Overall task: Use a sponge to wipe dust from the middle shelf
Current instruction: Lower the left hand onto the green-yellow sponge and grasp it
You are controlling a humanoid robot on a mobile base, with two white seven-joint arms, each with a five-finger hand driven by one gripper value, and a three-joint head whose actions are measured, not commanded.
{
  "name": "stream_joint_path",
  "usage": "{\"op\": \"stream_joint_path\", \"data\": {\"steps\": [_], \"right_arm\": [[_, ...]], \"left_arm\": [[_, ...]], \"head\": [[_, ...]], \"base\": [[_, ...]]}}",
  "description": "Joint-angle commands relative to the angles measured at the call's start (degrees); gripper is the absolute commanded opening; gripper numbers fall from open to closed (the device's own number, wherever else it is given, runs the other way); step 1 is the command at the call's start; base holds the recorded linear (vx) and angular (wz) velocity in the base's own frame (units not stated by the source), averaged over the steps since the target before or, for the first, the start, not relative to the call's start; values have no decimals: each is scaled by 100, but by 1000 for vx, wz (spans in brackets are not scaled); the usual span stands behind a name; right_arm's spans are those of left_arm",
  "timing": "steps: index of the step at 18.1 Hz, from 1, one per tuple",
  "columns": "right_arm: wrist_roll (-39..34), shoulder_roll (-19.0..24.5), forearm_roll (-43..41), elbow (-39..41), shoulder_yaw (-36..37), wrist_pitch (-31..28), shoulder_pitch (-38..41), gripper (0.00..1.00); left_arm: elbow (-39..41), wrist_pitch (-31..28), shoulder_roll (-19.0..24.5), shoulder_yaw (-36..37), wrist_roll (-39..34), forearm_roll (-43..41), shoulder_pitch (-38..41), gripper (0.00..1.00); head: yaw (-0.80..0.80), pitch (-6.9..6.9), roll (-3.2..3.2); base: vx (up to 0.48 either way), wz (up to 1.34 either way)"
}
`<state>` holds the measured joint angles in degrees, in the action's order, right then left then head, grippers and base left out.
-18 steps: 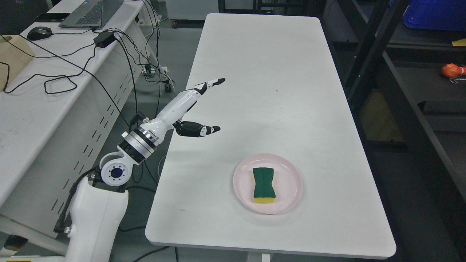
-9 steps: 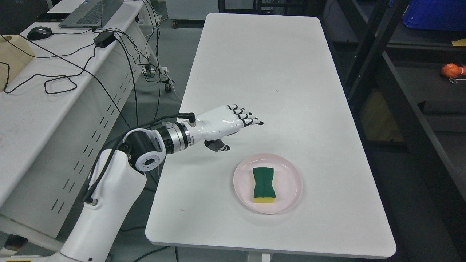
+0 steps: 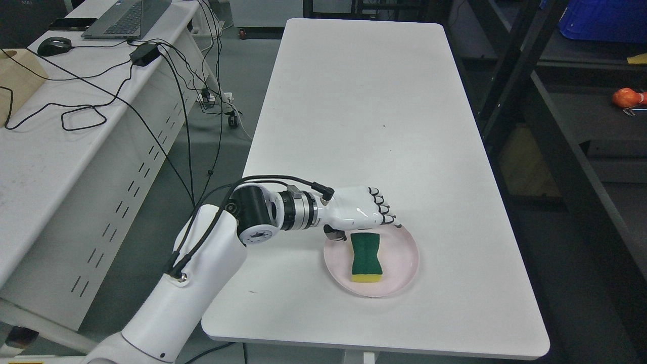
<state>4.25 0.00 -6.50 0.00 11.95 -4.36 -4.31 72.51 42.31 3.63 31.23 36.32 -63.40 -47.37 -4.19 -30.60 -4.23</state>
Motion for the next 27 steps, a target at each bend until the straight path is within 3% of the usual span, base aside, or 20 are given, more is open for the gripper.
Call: {"op": "stream_joint_path", "data": {"steps": [1,11,17,23,25,27], "right_arm": [[-3,-100,0,100,0,-3,0,100],[-3,-100,0,100,0,-3,0,100],[-3,-100,0,100,0,-3,0,100],[-3,-100,0,100,0,-3,0,100],[-3,-100,0,100,0,-3,0,100],[-3,-100,0,100,0,-3,0,100]], "left_arm": [[413,15,-205,595,384,-102,-9,87],[378,-38,-169,604,393,-356,298,85],[264,-38,-161,490,393,-374,325,72],[273,-38,-222,-186,393,-339,799,60],[273,-12,-222,-450,384,-209,825,45],[273,23,-222,-792,411,561,887,19]], "head": [[0,0,0],[0,0,0],[0,0,0],[0,0,0],[0,0,0],[0,0,0]], "base": [[0,0],[0,0],[0,0],[0,0],[0,0],[0,0]]}}
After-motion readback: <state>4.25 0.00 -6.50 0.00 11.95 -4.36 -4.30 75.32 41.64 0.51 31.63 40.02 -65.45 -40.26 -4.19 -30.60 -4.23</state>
